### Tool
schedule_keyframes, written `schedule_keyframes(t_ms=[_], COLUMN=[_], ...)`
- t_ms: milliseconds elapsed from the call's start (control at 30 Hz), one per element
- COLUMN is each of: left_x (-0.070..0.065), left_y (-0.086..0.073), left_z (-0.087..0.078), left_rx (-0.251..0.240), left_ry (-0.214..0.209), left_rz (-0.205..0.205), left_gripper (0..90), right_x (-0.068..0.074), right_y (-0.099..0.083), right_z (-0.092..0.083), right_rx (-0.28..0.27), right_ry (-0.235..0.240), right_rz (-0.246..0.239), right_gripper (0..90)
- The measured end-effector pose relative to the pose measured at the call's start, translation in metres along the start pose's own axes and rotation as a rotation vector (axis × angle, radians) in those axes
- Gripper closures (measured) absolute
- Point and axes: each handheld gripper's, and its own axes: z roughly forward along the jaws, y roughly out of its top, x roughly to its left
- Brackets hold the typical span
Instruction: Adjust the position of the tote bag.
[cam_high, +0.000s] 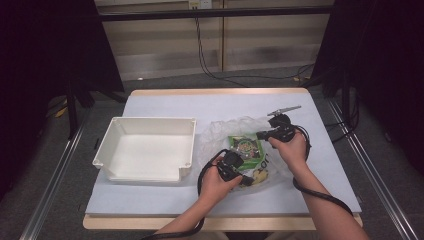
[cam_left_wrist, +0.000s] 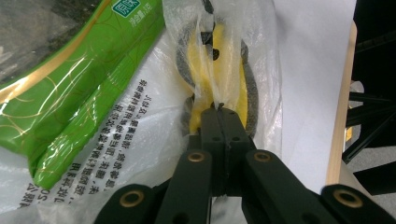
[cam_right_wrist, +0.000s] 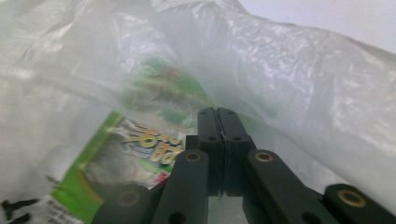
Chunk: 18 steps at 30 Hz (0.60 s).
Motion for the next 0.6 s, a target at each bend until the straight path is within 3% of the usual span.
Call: schedule_keyframes(t_ms=[200,233,267,400,467,500,600], left_x=[0.001,-0.001,0.001,0.001,0.0,0.003,0.004], left_y=[0.0,0.0,0.0,0.0,0.0,0.0,-0.001], left_z=[0.0,0.001,0.0,0.0,0.001,-0.001,-0.002], left_rx=[0.0,-0.025,-0.001,-0.004,-0.02,0.01,0.01], left_ry=[-0.007,-0.009,-0.007,-0.01,-0.016,-0.018,-0.022], left_rz=[-0.002,-0.036,0.001,0.0,-0.039,0.003,-0.001], left_gripper=[90.0,90.0,90.0,90.0,90.0,90.0,90.0], right_x=[-0.013,-0.015,-0.017,-0.024,-0.027,-0.028,-0.031], right_y=[0.001,0.002,0.003,0.006,0.007,0.008,0.01], right_z=[0.008,0.008,0.009,0.013,0.017,0.018,0.023], right_rx=[-0.013,-0.014,-0.01,-0.008,-0.011,-0.013,-0.013], right_ry=[-0.023,-0.029,-0.029,-0.045,-0.042,-0.041,-0.044], right_rz=[0.016,0.017,0.015,0.019,0.018,0.02,0.029], right_gripper=[90.0,90.0,90.0,90.0,90.0,90.0,90.0])
